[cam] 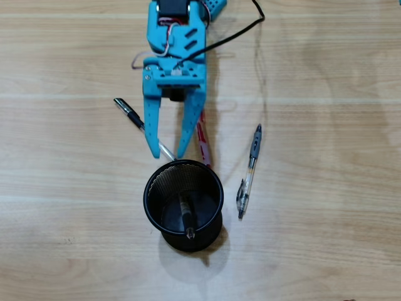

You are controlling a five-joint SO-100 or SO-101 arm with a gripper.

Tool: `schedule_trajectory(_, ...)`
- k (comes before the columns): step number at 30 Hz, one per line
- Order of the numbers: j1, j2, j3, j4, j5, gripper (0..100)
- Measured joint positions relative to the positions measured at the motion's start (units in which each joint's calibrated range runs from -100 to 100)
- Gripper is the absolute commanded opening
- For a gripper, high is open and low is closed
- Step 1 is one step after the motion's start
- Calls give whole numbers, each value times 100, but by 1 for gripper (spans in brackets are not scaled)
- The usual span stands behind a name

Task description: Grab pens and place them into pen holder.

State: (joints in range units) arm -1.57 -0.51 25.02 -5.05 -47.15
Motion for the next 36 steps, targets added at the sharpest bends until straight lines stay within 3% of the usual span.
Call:
schedule_trajectory(4,95,-824,195,1174,244,10)
schedule_trajectory(8,276,-1521,195,2805,489,2)
schedule_trajectory(17,677,-2234,-35,6137,1139,2)
schedule_trajectory(26,953,-2201,-133,6793,1555,2)
schedule_trajectory(36,1124,-620,-1091,6793,1935,2)
